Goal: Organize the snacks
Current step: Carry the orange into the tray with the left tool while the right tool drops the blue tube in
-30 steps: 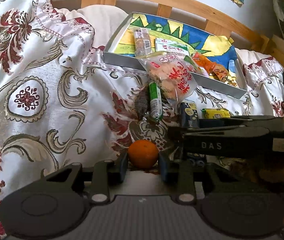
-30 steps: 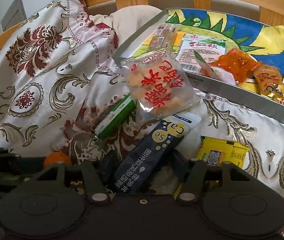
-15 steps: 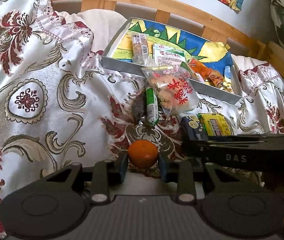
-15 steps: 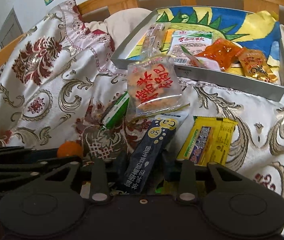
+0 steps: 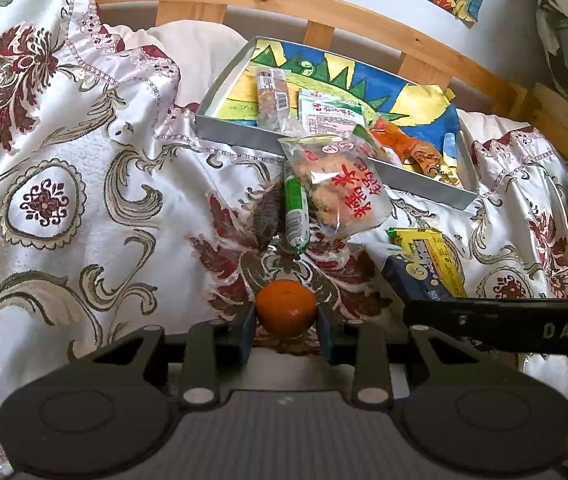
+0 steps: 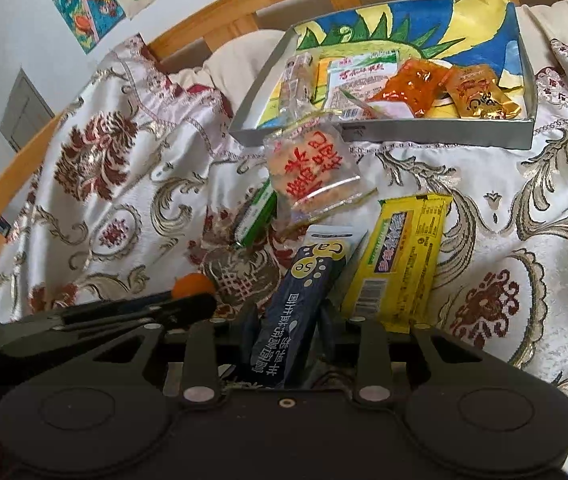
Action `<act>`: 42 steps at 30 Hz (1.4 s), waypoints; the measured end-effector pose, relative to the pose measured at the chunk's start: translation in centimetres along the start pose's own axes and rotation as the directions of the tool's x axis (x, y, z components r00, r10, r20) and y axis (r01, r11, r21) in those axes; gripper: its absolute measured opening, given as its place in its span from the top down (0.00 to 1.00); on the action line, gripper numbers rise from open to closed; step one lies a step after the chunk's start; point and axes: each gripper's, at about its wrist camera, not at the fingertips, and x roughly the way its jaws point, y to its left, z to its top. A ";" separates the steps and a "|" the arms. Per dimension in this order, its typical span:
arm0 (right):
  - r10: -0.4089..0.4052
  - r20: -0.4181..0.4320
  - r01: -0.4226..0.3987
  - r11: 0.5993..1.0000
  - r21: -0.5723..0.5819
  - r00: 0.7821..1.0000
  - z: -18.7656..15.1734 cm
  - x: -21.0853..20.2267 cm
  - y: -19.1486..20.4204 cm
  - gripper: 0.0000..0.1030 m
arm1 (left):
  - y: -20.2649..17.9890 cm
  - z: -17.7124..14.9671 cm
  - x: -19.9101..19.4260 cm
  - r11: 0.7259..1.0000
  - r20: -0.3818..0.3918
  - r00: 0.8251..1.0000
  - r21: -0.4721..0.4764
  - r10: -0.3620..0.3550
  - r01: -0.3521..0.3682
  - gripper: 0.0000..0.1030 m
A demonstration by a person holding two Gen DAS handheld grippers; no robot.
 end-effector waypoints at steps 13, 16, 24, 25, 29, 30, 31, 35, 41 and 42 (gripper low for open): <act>0.044 0.124 -0.053 0.997 0.065 0.991 2.1 -2.3 -1.6 0.66 | -2.7 4.8 1.1 0.998 0.077 0.996 0.049 -0.034 0.030 0.65; 0.021 0.180 -0.034 0.997 0.069 0.983 3.1 -3.0 -2.6 0.66 | -4.0 6.7 1.9 0.997 0.088 0.995 0.069 -0.045 0.039 0.65; -0.032 0.353 -0.003 0.995 0.096 0.935 7.5 -3.2 -7.4 0.66 | -7.7 12.0 5.5 0.992 0.109 0.992 0.114 -0.064 0.051 0.65; -0.034 0.376 0.000 0.996 0.089 0.926 8.1 -2.9 -7.9 0.66 | -8.2 12.7 6.0 0.990 0.116 0.991 0.128 -0.067 0.052 0.65; -0.078 0.472 0.082 0.997 0.012 0.878 10.6 -2.0 -9.6 0.66 | -10.1 15.3 8.1 0.986 0.138 0.987 0.157 -0.081 0.059 0.65; -0.086 0.496 0.108 0.994 -0.014 0.864 11.2 -1.8 -10.1 0.66 | -10.5 16.0 8.7 0.984 0.140 0.987 0.167 -0.083 0.059 0.65; -0.091 0.513 0.125 0.992 -0.032 0.854 11.9 -1.6 -10.6 0.66 | -10.9 16.5 9.2 0.983 0.142 0.986 0.174 -0.082 0.057 0.65; -0.114 0.535 0.146 0.989 -0.017 0.837 14.1 0.4 -13.2 0.66 | -11.7 18.3 11.9 0.983 0.135 0.989 0.178 -0.058 0.033 0.65; -0.129 0.509 0.155 0.988 -0.008 0.851 14.9 3.3 -14.8 0.66 | -10.8 19.5 15.8 0.992 0.113 0.994 0.128 -0.002 -0.013 0.65; -0.128 0.504 0.155 0.988 -0.011 0.854 15.0 3.7 -14.8 0.66 | -10.6 19.5 16.2 0.992 0.111 0.994 0.127 0.003 -0.017 0.65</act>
